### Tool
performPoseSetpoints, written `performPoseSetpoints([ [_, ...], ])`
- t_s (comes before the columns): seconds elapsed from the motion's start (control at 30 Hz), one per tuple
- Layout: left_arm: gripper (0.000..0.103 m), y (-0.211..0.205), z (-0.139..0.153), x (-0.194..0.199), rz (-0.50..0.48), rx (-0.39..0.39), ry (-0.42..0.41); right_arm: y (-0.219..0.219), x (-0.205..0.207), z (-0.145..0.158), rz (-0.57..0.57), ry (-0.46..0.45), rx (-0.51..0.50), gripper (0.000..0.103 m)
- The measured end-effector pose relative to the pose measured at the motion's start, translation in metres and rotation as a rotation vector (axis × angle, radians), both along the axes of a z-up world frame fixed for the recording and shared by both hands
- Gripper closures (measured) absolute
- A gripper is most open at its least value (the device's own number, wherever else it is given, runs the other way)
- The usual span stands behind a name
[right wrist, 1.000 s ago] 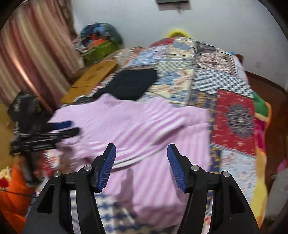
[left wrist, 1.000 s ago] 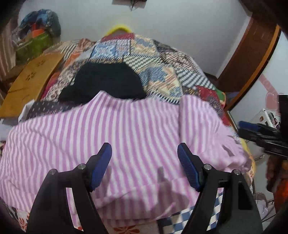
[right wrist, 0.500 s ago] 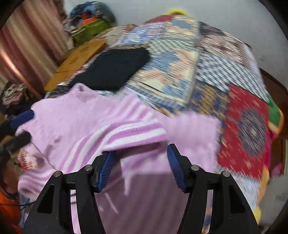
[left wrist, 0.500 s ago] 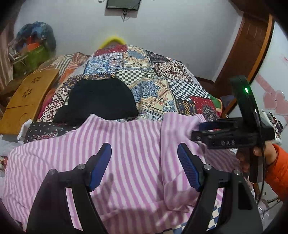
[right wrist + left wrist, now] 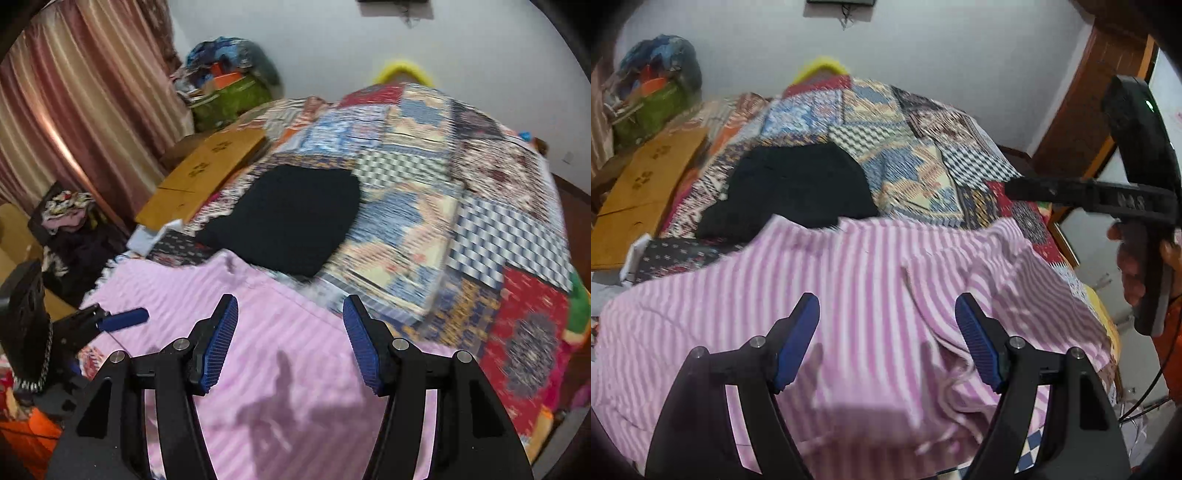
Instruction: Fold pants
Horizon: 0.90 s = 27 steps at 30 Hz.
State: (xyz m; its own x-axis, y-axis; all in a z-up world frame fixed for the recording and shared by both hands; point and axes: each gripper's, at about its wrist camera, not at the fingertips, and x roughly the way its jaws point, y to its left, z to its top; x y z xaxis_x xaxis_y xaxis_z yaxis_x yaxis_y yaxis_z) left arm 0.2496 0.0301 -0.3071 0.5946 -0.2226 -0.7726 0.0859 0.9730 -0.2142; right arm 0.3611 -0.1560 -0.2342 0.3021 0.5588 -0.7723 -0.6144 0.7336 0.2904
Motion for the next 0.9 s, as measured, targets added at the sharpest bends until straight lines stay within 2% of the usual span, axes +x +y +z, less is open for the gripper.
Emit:
performPoseSetpoints([
  [0.13, 0.027, -0.011, -0.010, -0.004, -0.033, -0.043, 0.043, -0.028, -0.022, -0.013, -0.025, 0.017, -0.057, 0.047],
  [0.2, 0.027, -0.015, -0.014, -0.006, -0.054, -0.059, 0.068, -0.043, -0.033, -0.016, -0.034, 0.040, -0.055, 0.047],
  [0.37, 0.029, -0.026, -0.016, 0.013, -0.087, -0.015, 0.099, -0.073, -0.060, -0.026, -0.083, 0.102, 0.009, 0.047],
  [0.5, 0.046, -0.036, -0.022, 0.048, -0.131, 0.038, 0.138, -0.091, -0.074, -0.035, -0.137, 0.113, 0.029, 0.047],
  [0.63, 0.050, -0.047, -0.044, 0.081, -0.180, 0.041, 0.221, -0.111, -0.077, -0.041, -0.204, 0.120, 0.044, 0.047],
  [0.7, 0.062, -0.053, -0.054, 0.089, -0.192, 0.050, 0.242, -0.119, -0.077, -0.042, -0.231, 0.112, 0.032, 0.047],
  [0.73, 0.065, -0.056, -0.055, 0.092, -0.192, 0.065, 0.237, -0.122, -0.078, -0.043, -0.240, 0.109, 0.028, 0.047],
  [0.8, 0.083, -0.060, -0.054, 0.093, -0.196, 0.085, 0.204, -0.127, -0.078, -0.044, -0.251, 0.106, 0.026, 0.047],
  [0.9, 0.087, -0.058, -0.049, 0.093, -0.180, 0.087, 0.179, -0.131, -0.078, -0.048, -0.256, 0.112, 0.022, 0.047],
])
